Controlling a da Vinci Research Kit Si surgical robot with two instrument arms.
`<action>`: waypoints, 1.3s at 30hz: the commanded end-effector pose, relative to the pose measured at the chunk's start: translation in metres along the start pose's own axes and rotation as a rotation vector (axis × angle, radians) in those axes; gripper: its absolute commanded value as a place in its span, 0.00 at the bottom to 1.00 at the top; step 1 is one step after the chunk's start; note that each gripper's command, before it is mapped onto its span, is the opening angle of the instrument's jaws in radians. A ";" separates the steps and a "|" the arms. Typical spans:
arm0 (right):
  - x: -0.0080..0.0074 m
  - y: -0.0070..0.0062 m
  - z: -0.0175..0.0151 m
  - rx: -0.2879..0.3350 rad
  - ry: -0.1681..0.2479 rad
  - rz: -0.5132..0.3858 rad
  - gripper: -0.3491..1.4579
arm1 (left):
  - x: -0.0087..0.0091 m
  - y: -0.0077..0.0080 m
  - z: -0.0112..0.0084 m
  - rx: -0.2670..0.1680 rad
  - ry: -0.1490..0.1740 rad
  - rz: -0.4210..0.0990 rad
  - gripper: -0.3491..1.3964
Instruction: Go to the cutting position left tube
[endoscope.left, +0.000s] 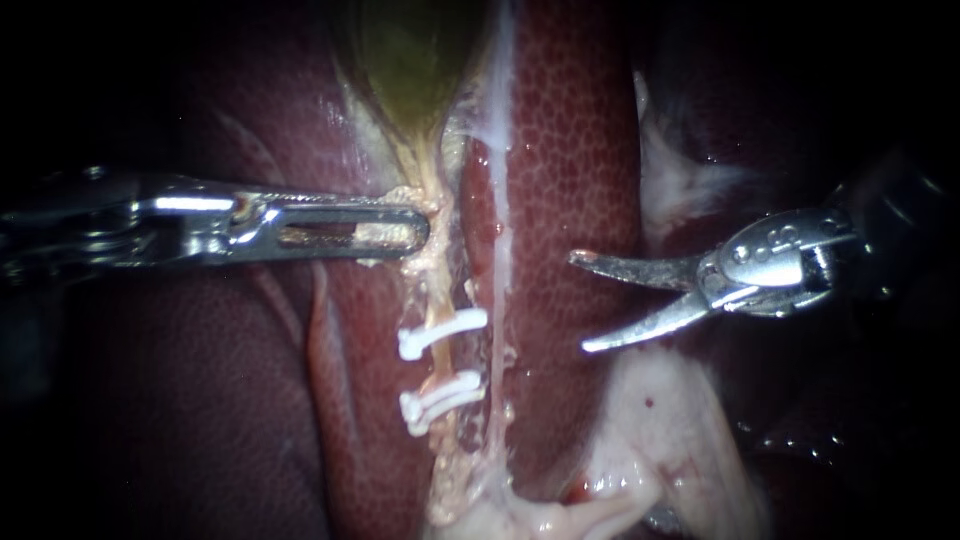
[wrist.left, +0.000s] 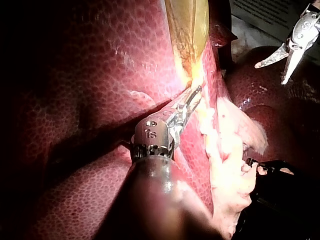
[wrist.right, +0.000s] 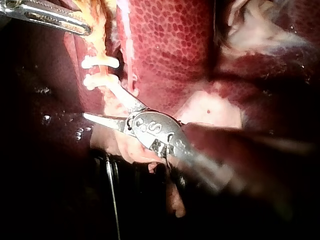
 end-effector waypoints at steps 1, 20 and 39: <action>0.0000 0.0000 0.0000 0.000 0.000 0.000 0.99 | 0.0000 0.0000 -0.0001 0.000 0.000 0.000 0.00; -0.0002 0.0004 0.0003 0.002 0.001 0.002 0.99 | -0.0071 0.0000 -0.0087 -0.009 -0.045 -0.032 0.00; -0.0004 0.0005 0.0012 0.016 0.004 0.001 0.99 | -0.0076 -0.0006 -0.0098 -0.015 -0.059 -0.028 0.00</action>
